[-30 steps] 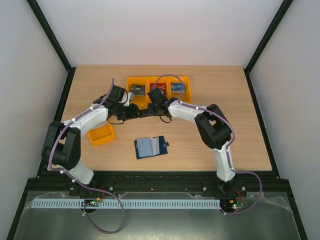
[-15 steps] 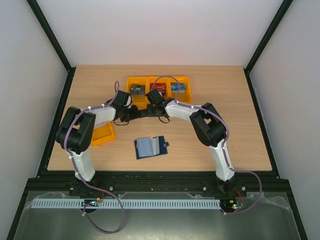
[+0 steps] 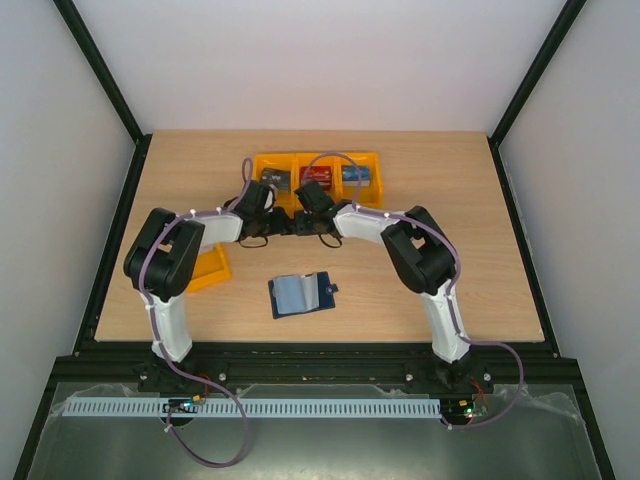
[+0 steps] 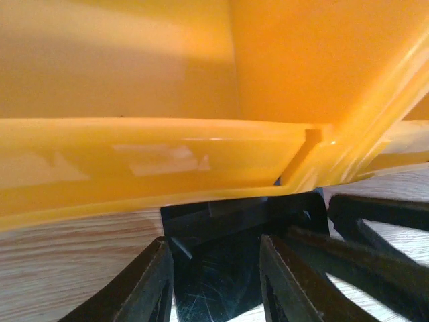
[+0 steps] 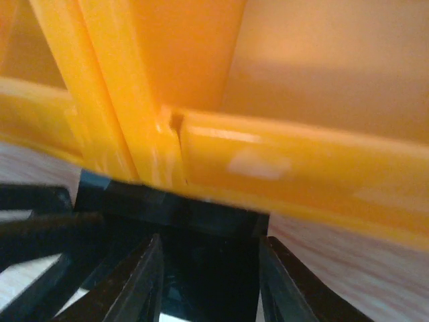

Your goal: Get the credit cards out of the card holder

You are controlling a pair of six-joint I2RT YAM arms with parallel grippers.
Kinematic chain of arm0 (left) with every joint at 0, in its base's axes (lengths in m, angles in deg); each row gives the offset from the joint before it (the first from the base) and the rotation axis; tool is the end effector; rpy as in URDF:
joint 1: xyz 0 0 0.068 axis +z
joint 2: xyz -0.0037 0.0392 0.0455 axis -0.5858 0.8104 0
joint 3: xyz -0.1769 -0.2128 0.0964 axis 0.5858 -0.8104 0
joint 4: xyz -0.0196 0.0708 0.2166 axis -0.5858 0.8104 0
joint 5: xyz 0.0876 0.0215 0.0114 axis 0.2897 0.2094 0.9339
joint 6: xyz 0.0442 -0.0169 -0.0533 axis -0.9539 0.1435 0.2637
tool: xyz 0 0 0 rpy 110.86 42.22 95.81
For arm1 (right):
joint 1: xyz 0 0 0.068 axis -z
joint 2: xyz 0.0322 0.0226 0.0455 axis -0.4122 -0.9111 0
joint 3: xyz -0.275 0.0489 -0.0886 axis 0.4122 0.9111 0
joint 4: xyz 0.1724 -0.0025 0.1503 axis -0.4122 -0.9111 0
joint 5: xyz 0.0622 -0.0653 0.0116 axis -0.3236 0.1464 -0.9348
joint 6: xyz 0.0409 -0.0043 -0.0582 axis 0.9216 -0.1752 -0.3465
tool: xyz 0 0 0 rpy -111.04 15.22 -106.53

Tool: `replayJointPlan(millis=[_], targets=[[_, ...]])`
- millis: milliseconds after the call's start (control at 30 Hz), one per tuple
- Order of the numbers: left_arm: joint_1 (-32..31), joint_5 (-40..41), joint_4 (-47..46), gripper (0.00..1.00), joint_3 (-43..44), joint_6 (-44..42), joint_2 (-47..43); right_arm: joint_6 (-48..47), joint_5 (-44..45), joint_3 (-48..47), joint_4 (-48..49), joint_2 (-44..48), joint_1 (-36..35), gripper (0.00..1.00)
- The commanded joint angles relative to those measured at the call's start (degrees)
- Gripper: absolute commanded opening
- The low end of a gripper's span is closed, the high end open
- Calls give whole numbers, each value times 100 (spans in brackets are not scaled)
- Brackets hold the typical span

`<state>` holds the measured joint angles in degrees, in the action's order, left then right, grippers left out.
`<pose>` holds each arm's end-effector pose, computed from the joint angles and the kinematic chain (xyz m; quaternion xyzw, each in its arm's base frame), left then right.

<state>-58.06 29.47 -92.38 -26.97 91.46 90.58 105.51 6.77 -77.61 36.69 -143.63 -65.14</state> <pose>0.3563 -0.1596 0.1632 -0.0296 0.9221 -0.2604 0.2847 0.3532 0.3129 0.1604 -0.1305 0.9299 0.2303 0.2554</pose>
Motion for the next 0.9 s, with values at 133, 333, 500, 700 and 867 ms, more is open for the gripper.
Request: replayJointPlan(millis=[133, 333, 500, 700, 867], targets=[[-518, -313, 305, 39, -210, -396, 435, 364, -695, 1695, 701, 1235, -82, 36], [-1345, -932, 310, 39, -422, -585, 459, 888, -301, 3342, 522, 2741, -89, 36], [-1779, -745, 174, 40, -269, -854, 589, 1369, 224, 4252, -411, 4386, -48, 39], [-1758, -467, 408, 42, 219, -1440, 275, 426, 478, 3800, -1445, 4646, 677, 52], [-1316, -358, 494, 43, 148, -1906, -448, 441, 764, 3395, -738, 4022, 1093, 44]])
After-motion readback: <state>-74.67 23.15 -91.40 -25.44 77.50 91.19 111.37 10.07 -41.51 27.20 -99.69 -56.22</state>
